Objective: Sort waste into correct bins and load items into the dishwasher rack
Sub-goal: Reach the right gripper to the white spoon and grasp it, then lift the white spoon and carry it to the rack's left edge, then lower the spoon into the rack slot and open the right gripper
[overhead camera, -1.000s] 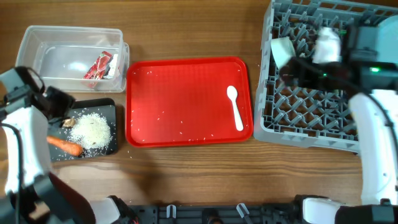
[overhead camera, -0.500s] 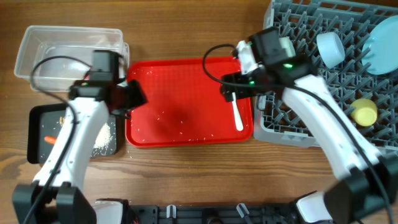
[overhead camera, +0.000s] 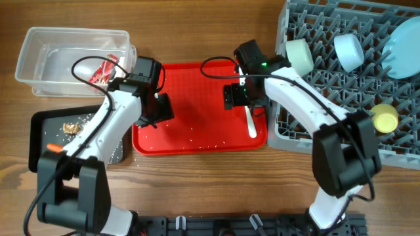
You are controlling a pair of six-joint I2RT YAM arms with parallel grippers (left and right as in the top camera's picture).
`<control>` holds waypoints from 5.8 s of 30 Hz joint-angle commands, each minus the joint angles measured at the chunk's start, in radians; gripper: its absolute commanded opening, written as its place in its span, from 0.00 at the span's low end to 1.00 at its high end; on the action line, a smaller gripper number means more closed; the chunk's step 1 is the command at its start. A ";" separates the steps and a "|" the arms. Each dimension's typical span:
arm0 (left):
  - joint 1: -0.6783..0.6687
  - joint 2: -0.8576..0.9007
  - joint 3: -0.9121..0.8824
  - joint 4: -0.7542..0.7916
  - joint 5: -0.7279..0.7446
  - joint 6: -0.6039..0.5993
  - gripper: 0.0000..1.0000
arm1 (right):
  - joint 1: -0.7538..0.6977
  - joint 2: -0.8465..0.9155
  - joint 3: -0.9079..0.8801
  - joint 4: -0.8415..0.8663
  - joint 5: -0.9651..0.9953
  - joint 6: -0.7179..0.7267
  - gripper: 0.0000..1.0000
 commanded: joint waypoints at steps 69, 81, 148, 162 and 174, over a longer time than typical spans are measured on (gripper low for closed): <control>-0.003 0.017 0.006 0.007 -0.017 0.015 0.59 | -0.046 -0.330 -0.008 0.008 0.329 -0.003 0.24; -0.003 0.017 0.006 0.010 -0.017 0.015 0.59 | -0.208 -0.326 -0.009 -0.126 0.337 0.001 0.23; -0.003 0.017 0.006 0.056 -0.016 0.015 0.62 | -0.200 -0.276 -0.219 -0.076 -0.258 -0.227 0.25; -0.003 0.017 0.006 0.056 -0.016 0.015 0.63 | -0.200 -0.276 -0.238 -0.155 0.108 0.001 0.25; -0.003 0.017 0.006 0.056 -0.016 0.015 0.62 | -0.200 -0.276 -0.238 -0.117 0.108 -0.013 0.25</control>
